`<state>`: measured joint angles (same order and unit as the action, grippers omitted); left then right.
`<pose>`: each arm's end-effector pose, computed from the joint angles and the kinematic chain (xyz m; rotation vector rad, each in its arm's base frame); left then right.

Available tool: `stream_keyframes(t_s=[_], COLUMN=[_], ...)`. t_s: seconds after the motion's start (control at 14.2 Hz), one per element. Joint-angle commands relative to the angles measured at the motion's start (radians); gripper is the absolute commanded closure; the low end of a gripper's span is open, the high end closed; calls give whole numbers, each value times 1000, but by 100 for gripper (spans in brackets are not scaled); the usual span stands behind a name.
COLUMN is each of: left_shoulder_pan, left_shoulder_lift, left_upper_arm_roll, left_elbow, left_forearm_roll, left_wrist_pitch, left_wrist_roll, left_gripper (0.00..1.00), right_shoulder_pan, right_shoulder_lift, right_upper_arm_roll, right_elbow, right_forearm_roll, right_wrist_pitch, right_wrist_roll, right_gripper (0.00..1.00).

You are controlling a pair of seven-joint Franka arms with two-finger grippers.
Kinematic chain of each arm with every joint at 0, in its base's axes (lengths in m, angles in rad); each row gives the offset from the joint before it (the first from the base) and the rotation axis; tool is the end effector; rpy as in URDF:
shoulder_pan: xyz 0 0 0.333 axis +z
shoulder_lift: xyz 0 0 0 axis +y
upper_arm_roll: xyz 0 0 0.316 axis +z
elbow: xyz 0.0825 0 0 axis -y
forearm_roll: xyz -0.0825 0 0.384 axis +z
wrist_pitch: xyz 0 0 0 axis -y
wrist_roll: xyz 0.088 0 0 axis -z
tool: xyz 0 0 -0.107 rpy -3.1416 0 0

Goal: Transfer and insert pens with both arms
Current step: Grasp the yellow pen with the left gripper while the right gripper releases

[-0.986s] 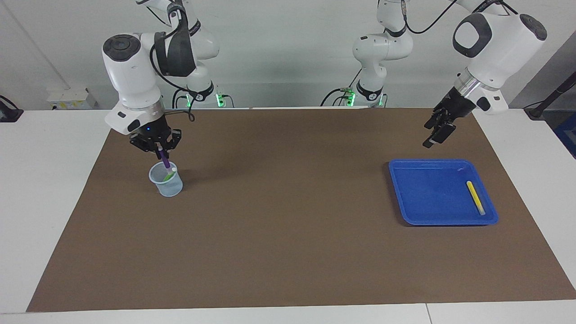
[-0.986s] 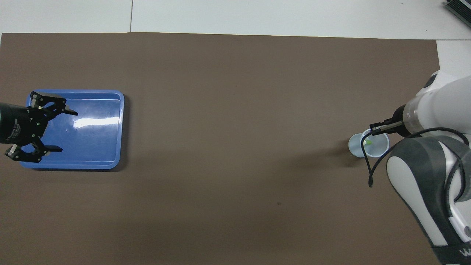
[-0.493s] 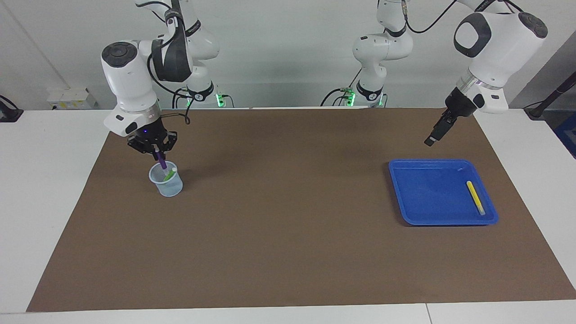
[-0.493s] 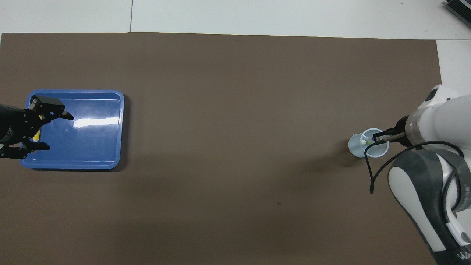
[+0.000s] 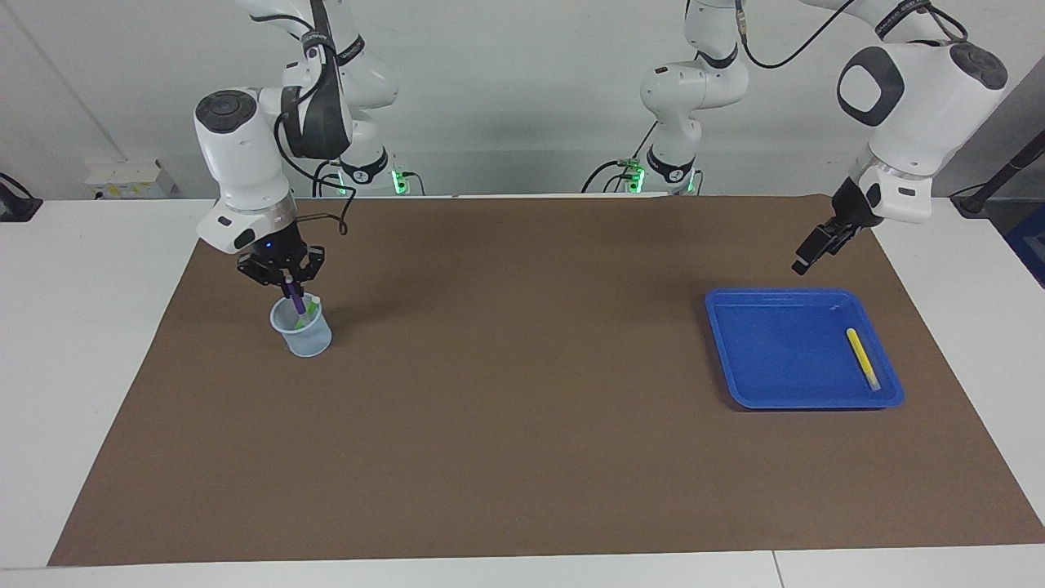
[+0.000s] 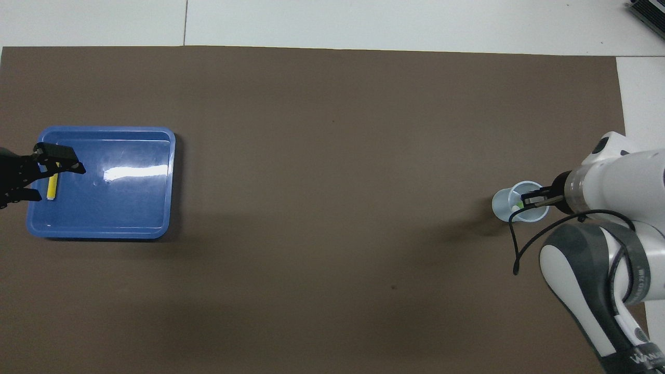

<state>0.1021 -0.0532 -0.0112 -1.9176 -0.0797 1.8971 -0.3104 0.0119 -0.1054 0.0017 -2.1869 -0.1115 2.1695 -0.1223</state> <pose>0.5468 0.0439 0.5169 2.9938 0.6469 0.0371 0.5213 0.0028 0.4416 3.0250 0.2955 0.1257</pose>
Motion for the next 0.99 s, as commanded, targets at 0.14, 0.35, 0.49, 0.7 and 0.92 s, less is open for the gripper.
stream_keyframes(t_s=[0.14, 0.35, 0.49, 0.7, 0.92], left_shoulder_pan=[82, 84, 85, 87, 137], left_shoulder_lift=[67, 125, 166, 243, 300], left_upper_arm_roll=[-10, -9, -9, -9, -10], left_elbow=[-32, -37, -35, -31, -31], left_forearm_roll=[67, 72, 102, 192, 193], left_wrist_pitch=[78, 158, 209, 282, 336], left_wrist_roll=[311, 363, 433, 465, 528], left_gripper=[0, 0, 0, 0, 0], right_shoulder_pan=[-53, -59, -73, -72, -66], right_shoulder_lift=[4, 29, 44, 47, 50], right_upper_arm_roll=[12, 12, 12, 14, 14], right_elbow=[-89, -93, -93, -91, -80], right_forearm_roll=[-22, -22, -22, -22, -22], right_wrist_pitch=[122, 139, 144, 142, 130], right_wrist_roll=[-42, -34, -11, -13, -14], right_gripper=[100, 100, 100, 47, 2])
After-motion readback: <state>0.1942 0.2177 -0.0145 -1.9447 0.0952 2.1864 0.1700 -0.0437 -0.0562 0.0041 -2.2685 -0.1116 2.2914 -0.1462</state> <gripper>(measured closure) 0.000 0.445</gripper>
